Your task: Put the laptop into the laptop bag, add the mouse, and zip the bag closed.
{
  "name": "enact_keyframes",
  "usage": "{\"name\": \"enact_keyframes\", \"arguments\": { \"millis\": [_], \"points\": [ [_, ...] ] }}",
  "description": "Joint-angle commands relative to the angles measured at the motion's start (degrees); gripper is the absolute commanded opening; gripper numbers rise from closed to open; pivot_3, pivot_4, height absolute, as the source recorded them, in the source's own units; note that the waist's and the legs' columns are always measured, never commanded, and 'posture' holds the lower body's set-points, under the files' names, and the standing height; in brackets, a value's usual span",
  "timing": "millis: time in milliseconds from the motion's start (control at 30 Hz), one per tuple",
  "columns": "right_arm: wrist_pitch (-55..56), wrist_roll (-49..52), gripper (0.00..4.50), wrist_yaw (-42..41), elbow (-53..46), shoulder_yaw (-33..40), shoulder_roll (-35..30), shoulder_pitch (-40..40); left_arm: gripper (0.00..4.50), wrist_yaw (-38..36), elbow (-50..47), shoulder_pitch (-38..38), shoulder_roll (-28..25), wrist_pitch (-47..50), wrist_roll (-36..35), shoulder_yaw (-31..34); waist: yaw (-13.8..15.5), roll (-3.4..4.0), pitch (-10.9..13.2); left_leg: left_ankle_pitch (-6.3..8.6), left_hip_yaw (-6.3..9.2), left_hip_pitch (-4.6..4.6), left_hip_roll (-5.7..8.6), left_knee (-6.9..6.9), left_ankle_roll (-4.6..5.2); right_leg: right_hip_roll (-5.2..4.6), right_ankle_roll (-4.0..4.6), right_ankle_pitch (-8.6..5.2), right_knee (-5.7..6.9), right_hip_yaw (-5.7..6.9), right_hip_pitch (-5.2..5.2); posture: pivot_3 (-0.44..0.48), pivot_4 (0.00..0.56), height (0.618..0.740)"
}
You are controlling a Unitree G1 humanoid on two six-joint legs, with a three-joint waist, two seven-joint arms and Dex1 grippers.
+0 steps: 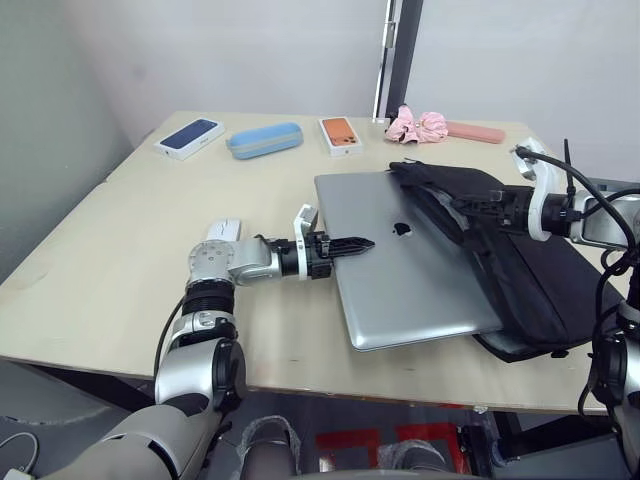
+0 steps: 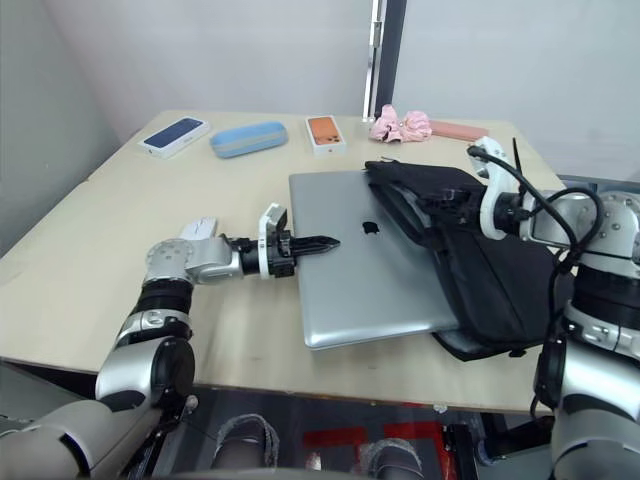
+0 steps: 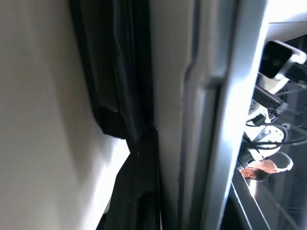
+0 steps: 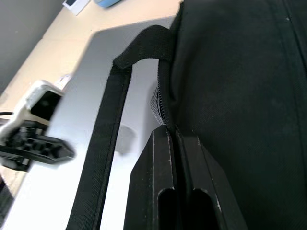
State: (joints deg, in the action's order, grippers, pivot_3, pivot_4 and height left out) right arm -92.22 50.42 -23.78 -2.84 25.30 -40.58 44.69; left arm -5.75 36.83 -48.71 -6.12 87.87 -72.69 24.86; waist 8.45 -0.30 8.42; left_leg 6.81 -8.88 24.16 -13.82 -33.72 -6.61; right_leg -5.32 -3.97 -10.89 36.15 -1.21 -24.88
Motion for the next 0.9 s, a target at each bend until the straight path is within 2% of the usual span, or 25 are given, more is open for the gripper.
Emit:
{"name": "enact_keyframes", "arguments": {
  "millis": [33,200,467,633,900],
  "points": [
    [-0.3,6.5,0.02,5.1,-1.2,4.6,1.6,0.6,0.34,-1.8,-0.7,-4.2,1.6,-3.5,-0.2,2.2,-0.1,0.00,0.0,0.00,0.00,0.00,0.00,0.00,0.00,0.00,-0.03,0.02,0.00,-0.01,-0.01,0.000,0.150,0.740],
    [-0.3,15.3,0.02,12.7,-1.2,6.2,3.2,-0.5,0.34,-3.6,0.1,-5.8,3.4,-7.0,2.3,2.2,-0.1,0.00,0.0,0.00,-0.01,0.00,0.01,0.00,0.00,-0.01,-0.09,0.05,-0.01,-0.03,-0.01,0.000,0.150,0.740],
    [-0.3,30.7,0.02,29.5,1.9,10.7,7.0,-1.6,0.34,-8.6,1.7,-8.0,7.4,-11.6,7.5,-0.3,0.0,0.00,0.0,0.00,0.00,0.06,0.07,0.00,0.02,-0.07,-0.18,0.10,-0.08,-0.02,0.00,0.000,0.150,0.740],
    [4.8,41.9,0.02,38.2,2.2,6.7,6.1,-3.8,0.34,-13.3,2.1,-8.4,10.1,-13.2,12.1,-4.2,-0.1,0.01,0.0,0.00,-0.01,0.06,0.08,0.03,0.02,-0.08,-0.27,0.15,-0.13,-0.02,-0.01,0.000,0.150,0.740],
    [16.9,58.1,0.02,46.6,1.3,-3.1,-1.7,-8.5,0.34,-18.2,3.4,-9.0,11.8,-15.6,16.3,-5.4,-0.1,0.03,0.0,0.01,-0.02,0.09,0.11,0.07,0.02,-0.11,-0.47,0.25,-0.21,-0.02,-0.01,0.000,0.150,0.740]
  ]
}}
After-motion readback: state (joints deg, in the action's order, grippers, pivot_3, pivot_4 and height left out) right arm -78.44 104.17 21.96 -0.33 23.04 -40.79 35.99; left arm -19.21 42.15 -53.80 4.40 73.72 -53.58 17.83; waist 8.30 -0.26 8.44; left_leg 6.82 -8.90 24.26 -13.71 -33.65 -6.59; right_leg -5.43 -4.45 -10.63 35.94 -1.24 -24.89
